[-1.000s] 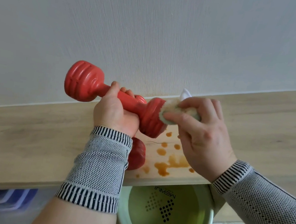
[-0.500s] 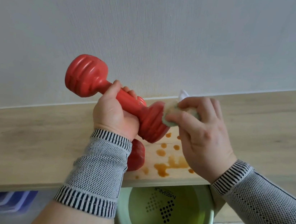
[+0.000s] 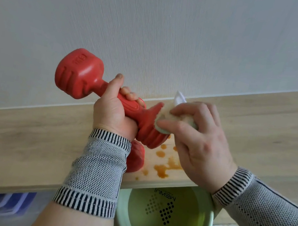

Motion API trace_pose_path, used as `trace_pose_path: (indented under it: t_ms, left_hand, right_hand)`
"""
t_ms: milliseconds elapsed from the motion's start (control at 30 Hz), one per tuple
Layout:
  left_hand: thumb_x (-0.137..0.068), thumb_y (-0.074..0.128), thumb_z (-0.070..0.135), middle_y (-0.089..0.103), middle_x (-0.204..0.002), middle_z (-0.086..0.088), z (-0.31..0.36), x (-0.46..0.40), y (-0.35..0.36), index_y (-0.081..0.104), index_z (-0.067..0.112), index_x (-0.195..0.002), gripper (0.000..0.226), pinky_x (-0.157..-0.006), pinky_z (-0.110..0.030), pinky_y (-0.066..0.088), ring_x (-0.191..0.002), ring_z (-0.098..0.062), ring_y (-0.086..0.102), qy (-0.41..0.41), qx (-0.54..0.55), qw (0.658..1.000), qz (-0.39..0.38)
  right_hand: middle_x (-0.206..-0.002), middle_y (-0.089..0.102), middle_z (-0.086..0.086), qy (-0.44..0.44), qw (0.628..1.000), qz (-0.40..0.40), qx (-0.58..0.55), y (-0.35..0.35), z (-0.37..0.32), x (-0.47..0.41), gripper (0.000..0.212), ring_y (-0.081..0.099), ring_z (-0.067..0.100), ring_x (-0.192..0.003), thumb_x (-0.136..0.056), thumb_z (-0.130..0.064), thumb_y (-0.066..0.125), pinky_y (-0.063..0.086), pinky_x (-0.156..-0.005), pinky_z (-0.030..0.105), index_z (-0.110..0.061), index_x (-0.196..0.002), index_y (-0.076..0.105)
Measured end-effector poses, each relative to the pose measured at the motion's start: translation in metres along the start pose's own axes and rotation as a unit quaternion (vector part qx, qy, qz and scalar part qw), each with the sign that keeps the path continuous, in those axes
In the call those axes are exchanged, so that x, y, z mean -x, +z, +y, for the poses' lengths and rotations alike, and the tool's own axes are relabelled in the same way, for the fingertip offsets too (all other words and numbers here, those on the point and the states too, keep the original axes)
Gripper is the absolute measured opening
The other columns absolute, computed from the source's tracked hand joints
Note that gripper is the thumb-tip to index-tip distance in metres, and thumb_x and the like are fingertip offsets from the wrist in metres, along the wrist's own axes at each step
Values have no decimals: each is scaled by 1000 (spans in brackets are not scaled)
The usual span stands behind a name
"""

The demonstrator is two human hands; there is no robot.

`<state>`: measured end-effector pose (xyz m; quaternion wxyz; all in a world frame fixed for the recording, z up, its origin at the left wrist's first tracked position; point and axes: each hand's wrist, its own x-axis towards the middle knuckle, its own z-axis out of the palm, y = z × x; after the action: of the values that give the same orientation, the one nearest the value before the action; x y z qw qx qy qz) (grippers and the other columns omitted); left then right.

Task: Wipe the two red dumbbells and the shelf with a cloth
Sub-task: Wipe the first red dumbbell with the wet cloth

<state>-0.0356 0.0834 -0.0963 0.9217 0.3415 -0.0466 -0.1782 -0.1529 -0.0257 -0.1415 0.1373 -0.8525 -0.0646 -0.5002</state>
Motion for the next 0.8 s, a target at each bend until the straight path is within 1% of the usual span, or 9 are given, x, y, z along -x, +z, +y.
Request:
trace_pose_path:
  t_ms: [100, 200, 267, 367, 467, 567, 667, 733, 800]
  left_hand:
    - [-95, 56, 22, 40, -52, 12, 1, 4, 3, 39, 22, -66, 34, -47, -19, 42, -39, -3, 40, 2, 2, 1000, 12]
    - [-96, 53, 21, 40, -49, 11, 2, 6, 4, 39, 21, -65, 34, -42, -19, 45, -35, -4, 40, -10, 17, 1000, 17]
    - [-94, 55, 20, 41, -51, 13, 2, 4, 3, 41, 22, -66, 32, -46, -17, 42, -38, -3, 41, -8, 10, 1000, 20]
    - [-93, 57, 19, 42, -53, 13, 1, 1, 0, 42, 22, -67, 30, -50, -20, 38, -41, -3, 41, 6, 2, 1000, 30]
    - [-94, 56, 20, 42, -52, 13, 1, 1, 0, 41, 22, -65, 32, -49, -19, 39, -40, -2, 41, -4, 4, 1000, 28]
    - [-93, 56, 17, 42, -53, 12, 1, 2, 0, 42, 22, -66, 30, -48, -19, 41, -41, -3, 41, -5, 13, 999, 32]
    - [-93, 55, 17, 42, -55, 12, 1, 1, 1, 41, 22, -67, 30, -51, -19, 42, -42, -3, 40, -5, 12, 1000, 27]
    - [-92, 56, 19, 43, -56, 12, 0, 1, 1, 42, 22, -68, 28, -52, -19, 42, -44, -2, 42, -13, 16, 1000, 21]
    - [-91, 59, 22, 44, -56, 11, 1, 1, 0, 44, 22, -67, 28, -55, -22, 41, -44, -5, 43, -11, 17, 999, 27]
  right_hand:
    - [-101, 60, 16, 14, 1000, -3, 15, 0, 6, 0, 30, 47, 29, -93, -89, -5, 47, 43, -80, 31, -13, -99, 74]
    - [-100, 61, 16, -2, 1000, -3, 10, 3, 2, 2, 30, 47, 29, -93, -88, -4, 48, 43, -81, 31, -14, -98, 74]
    - [-100, 60, 15, 9, 1000, -2, 11, 3, 4, 1, 30, 47, 28, -93, -89, -5, 47, 42, -81, 30, -15, -99, 74]
    - [-101, 60, 15, 21, 1000, 3, 10, 2, 6, -2, 30, 46, 28, -93, -88, -5, 48, 41, -82, 27, -15, -99, 74]
    - [-101, 60, 15, 3, 1000, -6, -3, 3, 3, 1, 31, 47, 28, -93, -89, -6, 47, 43, -81, 30, -15, -99, 75]
    - [-102, 60, 15, 20, 1000, 0, 2, 1, 6, -1, 32, 47, 28, -93, -88, -6, 47, 45, -79, 34, -16, -102, 74]
    - [-102, 60, 15, -4, 1000, 1, 1, 3, 2, 0, 32, 49, 30, -93, -88, -2, 49, 45, -81, 33, -16, -104, 73]
    - [-101, 60, 14, 22, 1000, -1, 14, 2, 5, 0, 33, 49, 30, -92, -85, 1, 52, 45, -79, 34, -16, -105, 72]
    - [-100, 58, 10, 84, 996, 3, 23, -3, 17, -4, 32, 49, 28, -92, -83, 1, 55, 46, -76, 34, -15, -107, 71]
